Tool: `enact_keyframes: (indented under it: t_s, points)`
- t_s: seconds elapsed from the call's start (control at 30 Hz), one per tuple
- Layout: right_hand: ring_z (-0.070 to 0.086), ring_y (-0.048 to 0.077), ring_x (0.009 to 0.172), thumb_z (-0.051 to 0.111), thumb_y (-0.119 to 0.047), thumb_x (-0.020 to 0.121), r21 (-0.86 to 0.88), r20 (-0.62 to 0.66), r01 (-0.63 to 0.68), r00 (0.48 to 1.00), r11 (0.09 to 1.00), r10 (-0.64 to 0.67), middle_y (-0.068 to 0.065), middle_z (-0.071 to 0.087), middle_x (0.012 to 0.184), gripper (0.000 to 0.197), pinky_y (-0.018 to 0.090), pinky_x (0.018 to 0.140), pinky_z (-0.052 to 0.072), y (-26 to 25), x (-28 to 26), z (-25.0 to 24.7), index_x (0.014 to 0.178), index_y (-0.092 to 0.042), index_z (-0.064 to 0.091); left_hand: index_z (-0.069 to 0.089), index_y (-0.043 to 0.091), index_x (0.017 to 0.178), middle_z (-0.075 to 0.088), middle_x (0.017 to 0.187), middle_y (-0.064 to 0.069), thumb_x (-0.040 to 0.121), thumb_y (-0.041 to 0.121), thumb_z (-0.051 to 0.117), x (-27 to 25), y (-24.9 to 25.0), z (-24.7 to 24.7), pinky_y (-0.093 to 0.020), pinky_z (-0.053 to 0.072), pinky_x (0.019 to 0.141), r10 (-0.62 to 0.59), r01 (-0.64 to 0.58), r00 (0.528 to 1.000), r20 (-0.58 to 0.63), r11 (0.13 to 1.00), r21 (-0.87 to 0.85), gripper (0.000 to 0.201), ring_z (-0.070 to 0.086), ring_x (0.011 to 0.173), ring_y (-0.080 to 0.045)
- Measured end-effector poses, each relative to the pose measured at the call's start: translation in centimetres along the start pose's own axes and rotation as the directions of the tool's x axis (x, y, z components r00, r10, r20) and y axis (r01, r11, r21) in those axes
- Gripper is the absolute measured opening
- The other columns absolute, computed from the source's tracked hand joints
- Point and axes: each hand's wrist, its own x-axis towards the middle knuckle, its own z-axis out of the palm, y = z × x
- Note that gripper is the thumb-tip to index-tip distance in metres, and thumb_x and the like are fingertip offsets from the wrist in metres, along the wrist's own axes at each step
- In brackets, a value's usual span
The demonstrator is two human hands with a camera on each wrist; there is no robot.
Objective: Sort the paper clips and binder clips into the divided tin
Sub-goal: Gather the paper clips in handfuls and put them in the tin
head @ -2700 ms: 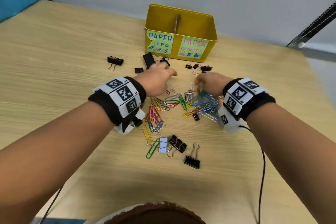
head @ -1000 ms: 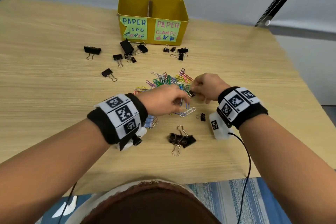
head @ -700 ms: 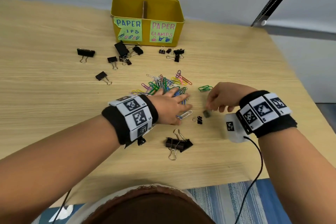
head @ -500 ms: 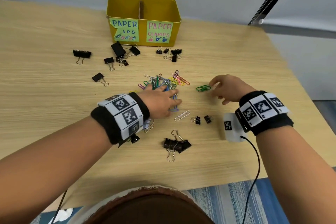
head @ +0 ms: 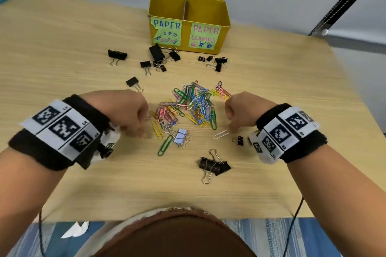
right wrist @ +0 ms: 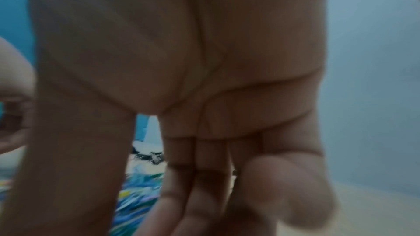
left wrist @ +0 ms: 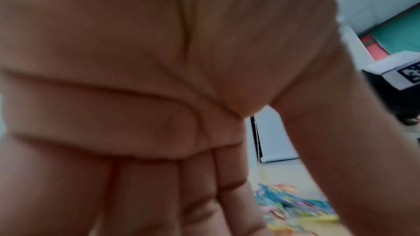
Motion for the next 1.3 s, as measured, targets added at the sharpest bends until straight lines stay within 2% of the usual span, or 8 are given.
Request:
enact_keyframes:
  t_s: [0.1,0.27,0.47,0.67,0.83,1.0,1.13,1.3]
  points:
    - [0.058,0.022,0.080,0.069,-0.024,0.075,-0.073,0.149,0.086,0.986,0.994,-0.075,0.006,0.064,0.086,0.024,0.028,0.064,0.048,-2.1,0.2,1.1,0.091,-0.006,0.067,0.069,0.008,0.070,0.070,0.064,-0.004,0.067,0.042,0.077,0.2,1.4,1.9,-0.023,0.046,0.050,0.027,-0.026,0.998,0.059,1.000,-0.008,0.035,0.058,0.049,-0.013]
    - [0.053,0.024,0.077,0.057,-0.022,0.085,-0.013,0.005,0.200,0.980,0.980,-0.200,0.009,0.058,0.077,0.016,0.027,0.060,0.042,-4.4,0.4,-0.3,0.076,-0.008,0.059,0.064,0.009,0.063,0.063,0.059,-0.006,0.078,0.027,0.069,1.2,3.5,3.3,-0.020,0.044,0.048,0.073,-0.076,0.995,0.075,0.996,0.039,0.024,0.059,0.050,-0.021]
    - [0.048,0.020,0.068,0.045,-0.039,0.094,0.007,0.121,0.303,0.946,0.953,-0.301,0.000,0.044,0.059,0.045,0.026,0.059,0.038,-8.3,-0.2,-0.2,0.060,-0.011,0.043,0.061,0.007,0.060,0.060,0.058,-0.008,0.078,0.015,0.068,2.0,2.9,2.7,-0.029,0.051,0.051,0.053,-0.053,0.998,0.030,0.999,-0.014,0.021,0.056,0.047,-0.023]
    - [0.047,0.012,0.053,0.043,-0.028,0.097,0.220,0.114,0.256,0.952,0.941,-0.285,0.005,0.055,0.073,0.030,0.022,0.053,0.039,-6.6,-0.1,-0.9,0.091,-0.004,0.060,0.062,0.010,0.067,0.057,0.057,-0.001,0.082,0.018,0.066,2.3,3.0,2.6,-0.017,0.040,0.036,0.067,-0.067,0.997,-0.026,0.997,-0.031,0.017,0.053,0.046,-0.017]
    - [0.043,0.010,0.050,0.045,-0.030,0.095,0.191,0.169,0.287,0.932,0.939,-0.320,-0.002,0.050,0.060,0.032,0.024,0.054,0.036,-4.2,-1.4,-0.4,0.071,-0.012,0.054,0.049,0.018,0.064,0.046,0.060,0.008,0.082,0.035,0.064,3.0,3.9,2.4,-0.026,0.037,0.059,0.190,-0.180,0.969,-0.160,0.981,0.079,0.029,0.050,0.064,-0.017]
    - [0.047,0.010,0.052,0.054,-0.023,0.089,0.187,0.213,0.217,0.943,0.958,-0.256,-0.005,0.052,0.058,0.019,0.028,0.063,0.044,-2.2,-2.5,0.8,0.075,-0.013,0.063,0.051,0.014,0.051,0.051,0.037,0.005,0.072,0.031,0.076,3.0,4.3,3.5,-0.011,0.035,0.034,0.138,-0.143,0.979,0.153,0.989,0.025,0.037,0.045,0.029,-0.007]
    - [0.048,0.007,0.054,0.058,-0.013,0.080,0.141,0.048,0.111,0.992,0.984,-0.119,-0.004,0.055,0.065,0.014,0.025,0.059,0.044,-0.2,-2.2,0.3,0.067,-0.019,0.056,0.058,0.011,0.054,0.057,0.046,0.001,0.077,0.033,0.071,3.3,5.6,3.5,-0.012,0.039,0.035,0.146,-0.145,0.975,0.168,0.989,-0.020,0.035,0.048,0.032,-0.010]
    - [0.050,0.010,0.053,0.073,-0.020,0.072,0.142,0.166,0.093,0.979,0.985,-0.117,-0.007,0.054,0.055,0.017,0.029,0.063,0.050,-0.5,-1.0,0.8,0.063,-0.022,0.058,0.055,0.009,0.053,0.053,0.038,0.002,0.084,0.024,0.066,4.2,6.7,2.8,-0.009,0.036,0.031,0.167,-0.161,0.974,0.150,0.986,-0.053,0.036,0.044,0.022,-0.006]
